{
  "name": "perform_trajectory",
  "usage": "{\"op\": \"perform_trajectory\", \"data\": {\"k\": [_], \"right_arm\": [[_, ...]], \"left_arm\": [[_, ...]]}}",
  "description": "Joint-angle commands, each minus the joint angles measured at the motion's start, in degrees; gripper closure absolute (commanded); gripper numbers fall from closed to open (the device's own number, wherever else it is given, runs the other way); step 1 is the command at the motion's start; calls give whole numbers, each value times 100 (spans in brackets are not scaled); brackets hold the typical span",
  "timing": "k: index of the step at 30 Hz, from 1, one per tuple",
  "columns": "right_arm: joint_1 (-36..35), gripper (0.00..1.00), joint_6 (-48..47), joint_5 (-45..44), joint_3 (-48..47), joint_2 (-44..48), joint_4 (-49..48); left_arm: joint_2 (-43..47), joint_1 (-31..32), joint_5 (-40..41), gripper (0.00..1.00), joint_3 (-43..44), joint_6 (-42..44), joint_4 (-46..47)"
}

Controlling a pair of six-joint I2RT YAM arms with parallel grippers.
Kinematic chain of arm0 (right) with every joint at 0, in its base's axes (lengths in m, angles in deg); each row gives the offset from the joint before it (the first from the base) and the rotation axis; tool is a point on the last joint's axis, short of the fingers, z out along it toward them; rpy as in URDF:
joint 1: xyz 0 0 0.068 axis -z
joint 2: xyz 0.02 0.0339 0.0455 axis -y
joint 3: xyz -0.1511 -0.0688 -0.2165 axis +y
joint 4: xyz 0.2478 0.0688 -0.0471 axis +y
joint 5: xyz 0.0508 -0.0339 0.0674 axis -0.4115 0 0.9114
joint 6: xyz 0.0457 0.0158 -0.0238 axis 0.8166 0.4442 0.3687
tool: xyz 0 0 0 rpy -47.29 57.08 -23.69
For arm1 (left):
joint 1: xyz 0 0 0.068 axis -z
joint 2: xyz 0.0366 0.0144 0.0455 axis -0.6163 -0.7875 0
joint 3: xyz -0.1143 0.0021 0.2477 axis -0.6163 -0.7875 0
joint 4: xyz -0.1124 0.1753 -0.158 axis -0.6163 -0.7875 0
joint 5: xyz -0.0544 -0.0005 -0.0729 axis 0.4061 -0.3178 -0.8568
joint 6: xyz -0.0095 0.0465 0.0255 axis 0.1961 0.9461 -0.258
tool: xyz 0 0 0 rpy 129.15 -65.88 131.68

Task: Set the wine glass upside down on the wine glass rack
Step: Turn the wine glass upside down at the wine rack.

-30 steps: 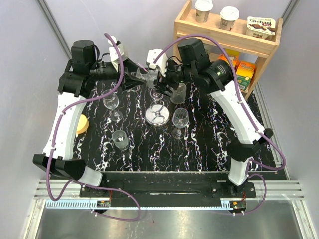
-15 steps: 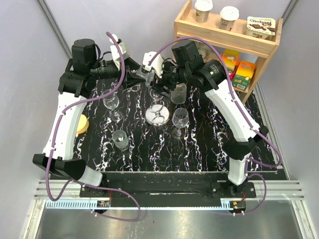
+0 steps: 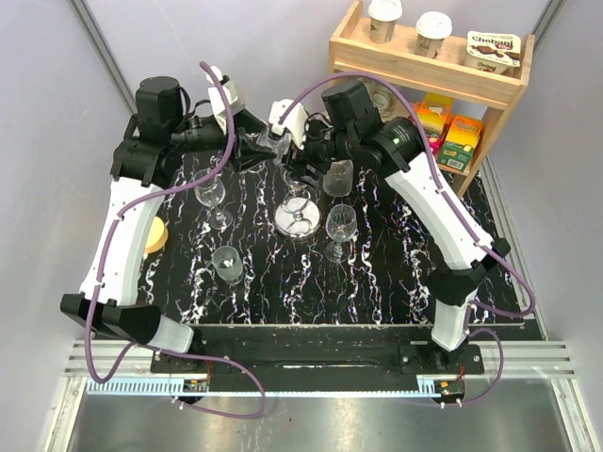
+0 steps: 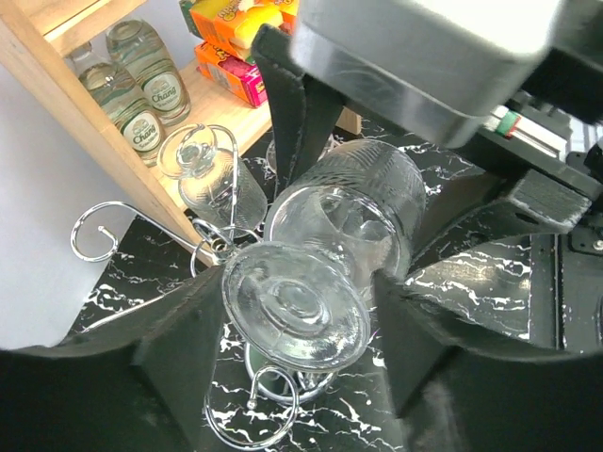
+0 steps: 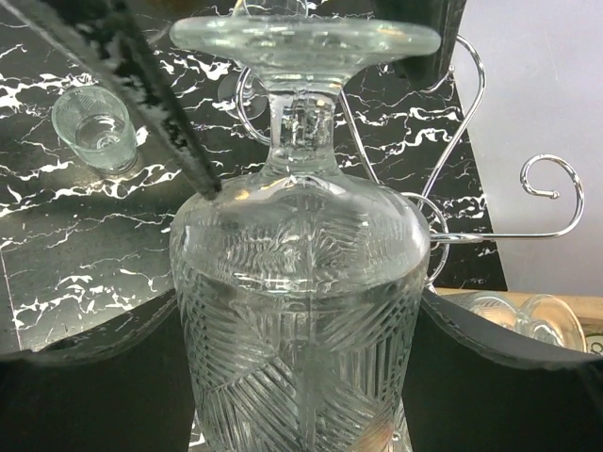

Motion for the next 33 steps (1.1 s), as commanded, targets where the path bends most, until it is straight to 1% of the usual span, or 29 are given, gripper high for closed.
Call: {"op": "perform_trajectory", "data": {"k": [1, 3, 6, 12, 15, 22, 28, 33], "right_arm": [[53, 100, 580, -449, 331, 556, -833], [53, 100, 660, -492, 621, 732, -1070], [62, 100, 704, -633, 1026, 996, -1326], [53, 100, 819, -852, 2299, 1698, -2089], [62, 100, 897, -1019, 2888, 2155, -2494], [71, 100, 968, -1239, 3829, 2973, -2908], [185, 100, 1275, -1169, 4558, 3343, -3391], [360, 100, 1793, -1064, 5428, 3607, -4225]], "left_arm": [[589, 88, -517, 24, -28, -474, 436], [616, 88, -543, 16, -72, -588, 533], [660, 61, -579, 1, -63, -773, 656], [800, -132, -798, 1, -178, -1397, 1157], [906, -194, -702, 1, -274, -1441, 1228], [1029, -238, -491, 1, -503, -1397, 1255], [1082, -238, -307, 1, -626, -1529, 1421], [1126, -238, -157, 1, -635, -1599, 1483]]}}
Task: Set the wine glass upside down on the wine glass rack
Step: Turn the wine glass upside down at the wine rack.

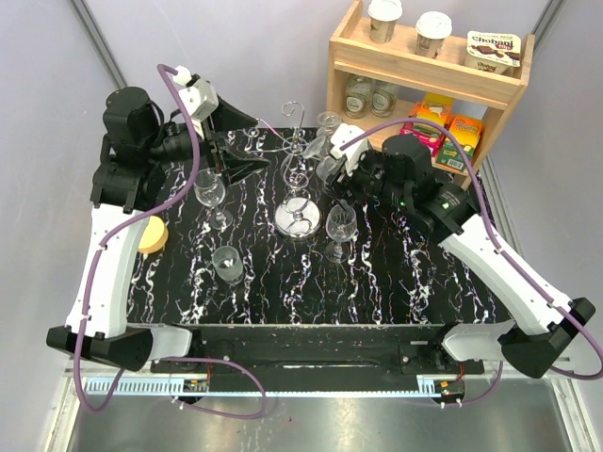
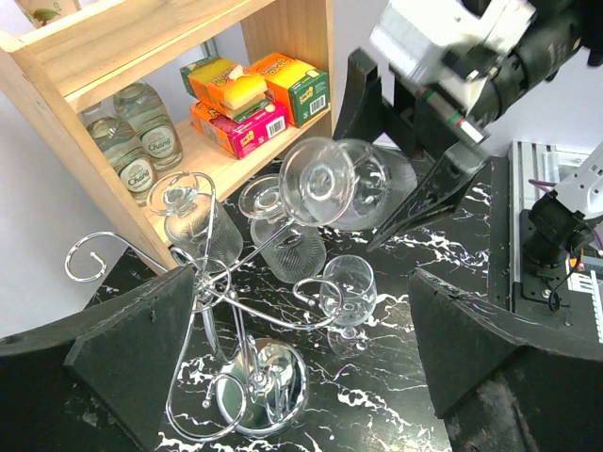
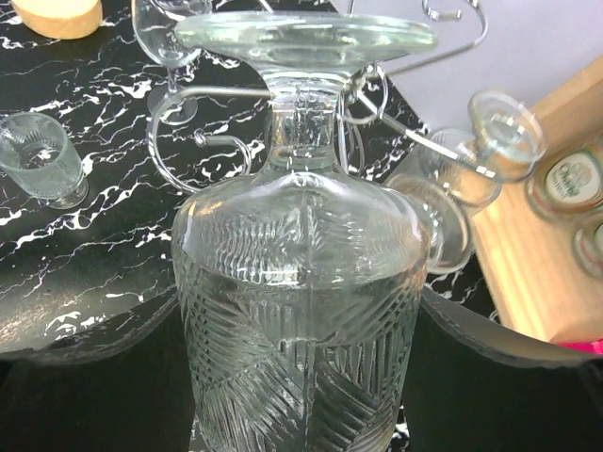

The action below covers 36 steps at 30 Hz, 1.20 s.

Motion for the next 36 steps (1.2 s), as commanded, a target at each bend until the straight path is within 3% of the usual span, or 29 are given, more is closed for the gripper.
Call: {"op": "perform_trajectory", "data": {"k": [1, 7, 36], "right_arm": [[162, 100, 581, 77, 632, 289, -1354], [171, 100, 731, 297, 1300, 456, -1935], [171, 100, 1311, 499, 2461, -45, -3904]], "left_arm": [[245, -30, 228, 1, -5, -133, 386], [368, -30, 333, 1, -163, -63, 377], [368, -30, 518, 1, -559, 34, 553]]}}
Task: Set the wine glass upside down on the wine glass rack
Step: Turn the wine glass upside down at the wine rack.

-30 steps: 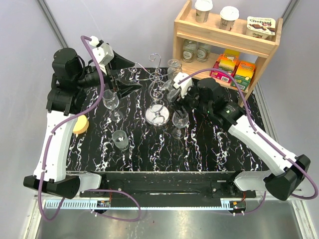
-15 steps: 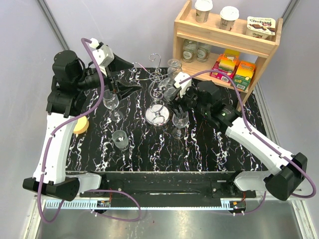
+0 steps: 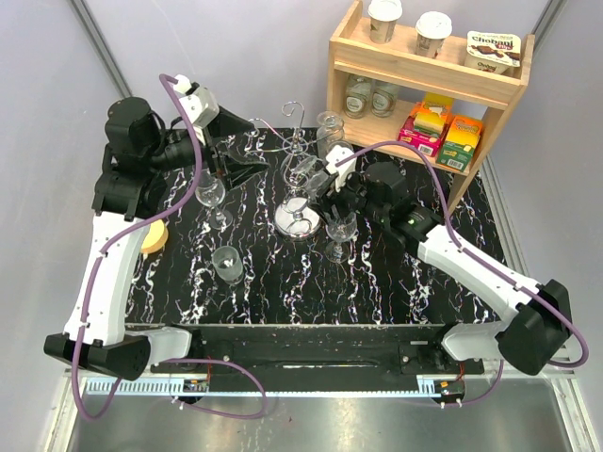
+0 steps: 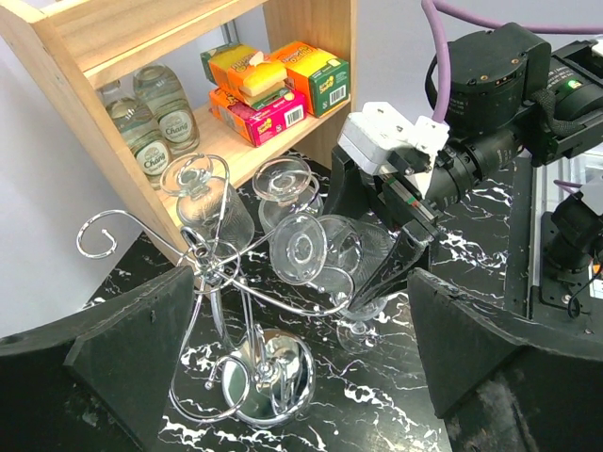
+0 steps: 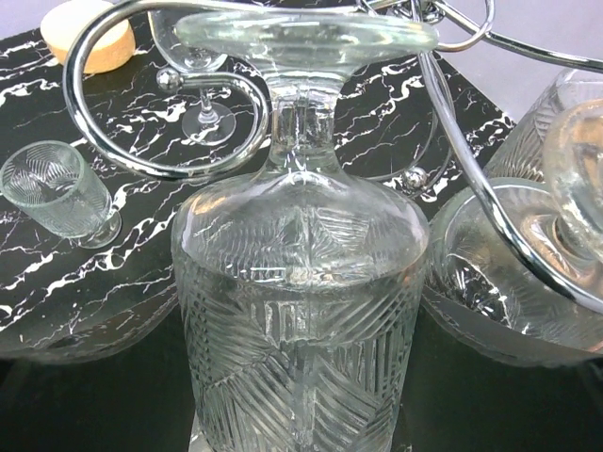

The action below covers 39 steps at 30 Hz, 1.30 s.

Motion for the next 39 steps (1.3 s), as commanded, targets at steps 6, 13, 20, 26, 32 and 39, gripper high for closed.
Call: {"op": "perform_trajectory", "data": {"k": [6, 13, 20, 26, 32, 39], "right_arm": [[18, 100, 282, 139, 86, -198, -1396], [26, 100, 545, 621, 226, -401, -1880], [26, 100, 765, 1035, 403, -322, -2276], [26, 100, 967, 843, 341, -269, -2303], [26, 100, 740, 131, 350, -173, -2100], [26, 100, 598, -186, 561, 91, -2100]], "left_arm": [[47, -30, 160, 1, -184, 111, 352], [47, -30, 186, 1, -307, 155, 378], [73, -30, 239, 1, -465, 190, 405], [91, -30, 256, 1, -553, 216, 414], [135, -30, 283, 1, -544, 286, 379], [152, -30, 256, 1, -650, 374, 352]]}}
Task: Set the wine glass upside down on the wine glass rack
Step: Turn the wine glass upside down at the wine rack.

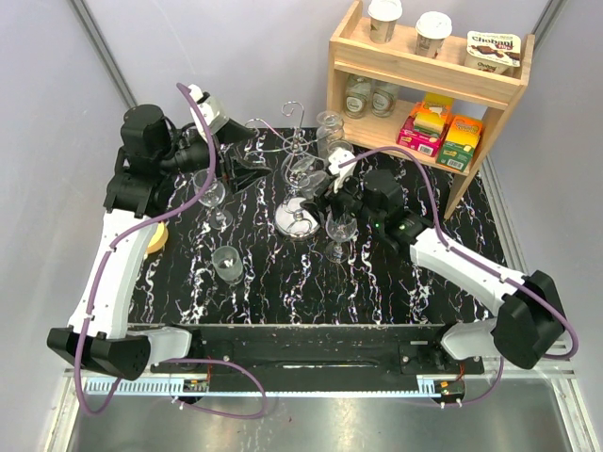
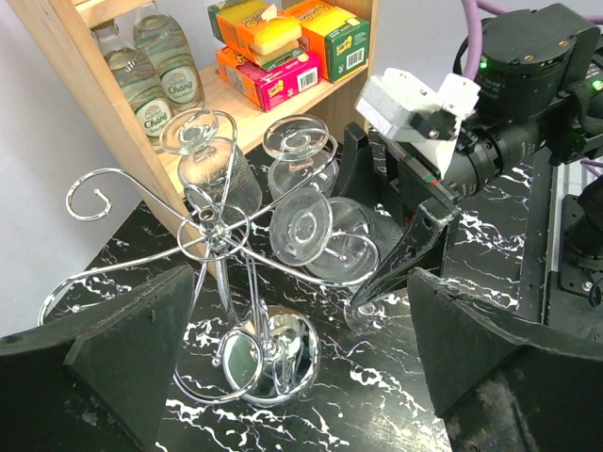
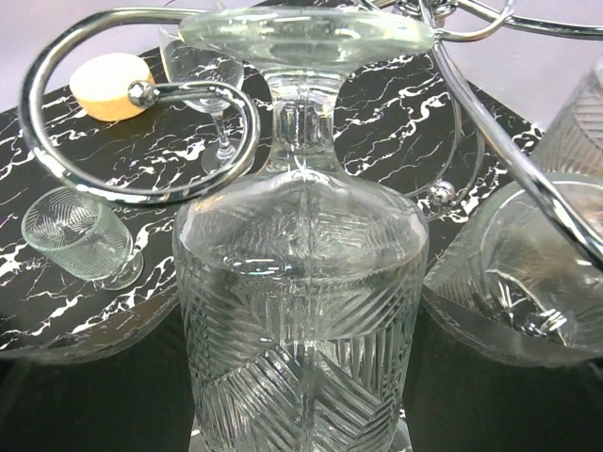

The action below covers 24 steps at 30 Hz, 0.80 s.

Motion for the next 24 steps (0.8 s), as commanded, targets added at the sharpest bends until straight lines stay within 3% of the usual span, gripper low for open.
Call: {"op": "perform_trajectory", "data": {"k": [1, 6, 15, 24], "right_arm": [[26, 100, -97, -291, -21, 399, -697], [26, 100, 36, 68, 120, 347, -1083], [18, 100, 237, 755, 1068, 399, -3094], [18, 100, 378, 1097, 973, 136, -3571]], "left_arm": [[150, -30, 40, 1, -51, 117, 206], [168, -30, 66, 1, -104, 152, 206], [176, -30, -92, 1, -209, 239, 100], [176, -30, 22, 1, -314, 380, -14]]}}
